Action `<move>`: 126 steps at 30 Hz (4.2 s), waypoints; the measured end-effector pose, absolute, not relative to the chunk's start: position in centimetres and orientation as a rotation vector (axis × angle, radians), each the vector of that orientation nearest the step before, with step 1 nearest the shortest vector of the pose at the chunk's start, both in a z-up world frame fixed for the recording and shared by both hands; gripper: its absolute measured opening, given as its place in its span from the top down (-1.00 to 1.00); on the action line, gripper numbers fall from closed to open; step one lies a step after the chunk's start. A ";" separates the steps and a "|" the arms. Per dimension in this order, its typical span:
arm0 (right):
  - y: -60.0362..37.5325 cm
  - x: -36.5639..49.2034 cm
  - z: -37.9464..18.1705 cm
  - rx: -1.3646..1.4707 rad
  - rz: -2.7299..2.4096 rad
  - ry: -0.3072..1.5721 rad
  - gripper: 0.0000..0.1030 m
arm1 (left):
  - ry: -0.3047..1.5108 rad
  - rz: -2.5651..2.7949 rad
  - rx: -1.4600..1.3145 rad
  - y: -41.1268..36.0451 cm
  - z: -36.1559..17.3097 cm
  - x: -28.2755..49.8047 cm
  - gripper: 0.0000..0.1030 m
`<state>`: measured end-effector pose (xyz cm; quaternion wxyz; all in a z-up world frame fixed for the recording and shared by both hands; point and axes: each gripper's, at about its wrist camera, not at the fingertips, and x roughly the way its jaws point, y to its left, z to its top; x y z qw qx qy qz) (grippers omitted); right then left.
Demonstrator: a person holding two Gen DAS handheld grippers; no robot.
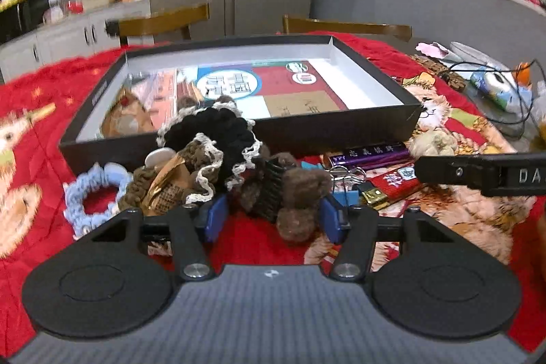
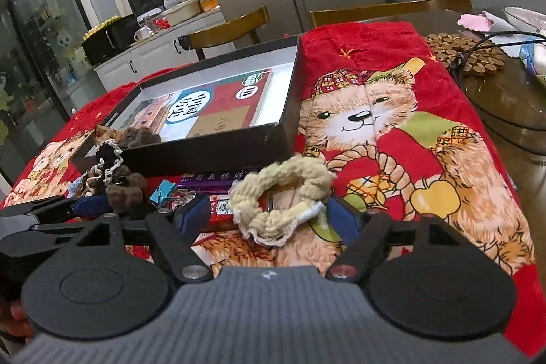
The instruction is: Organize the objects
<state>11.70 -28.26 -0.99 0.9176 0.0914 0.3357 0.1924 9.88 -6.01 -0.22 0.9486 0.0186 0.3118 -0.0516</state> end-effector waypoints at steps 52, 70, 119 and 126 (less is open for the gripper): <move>-30.2 10.6 0.8 0.382 0.461 0.508 0.41 | 0.392 -0.183 0.070 -6.5 1.5 4.8 0.15; -29.1 8.8 6.1 0.414 0.532 0.330 0.41 | 0.398 -0.075 0.008 -5.8 7.1 4.9 0.14; -24.5 18.6 -1.4 0.509 0.523 0.445 0.38 | 0.551 -0.130 0.011 -5.6 2.8 17.2 0.13; -24.6 18.5 -1.3 0.517 0.523 0.444 0.38 | 0.551 -0.118 0.021 -5.6 2.7 17.4 0.13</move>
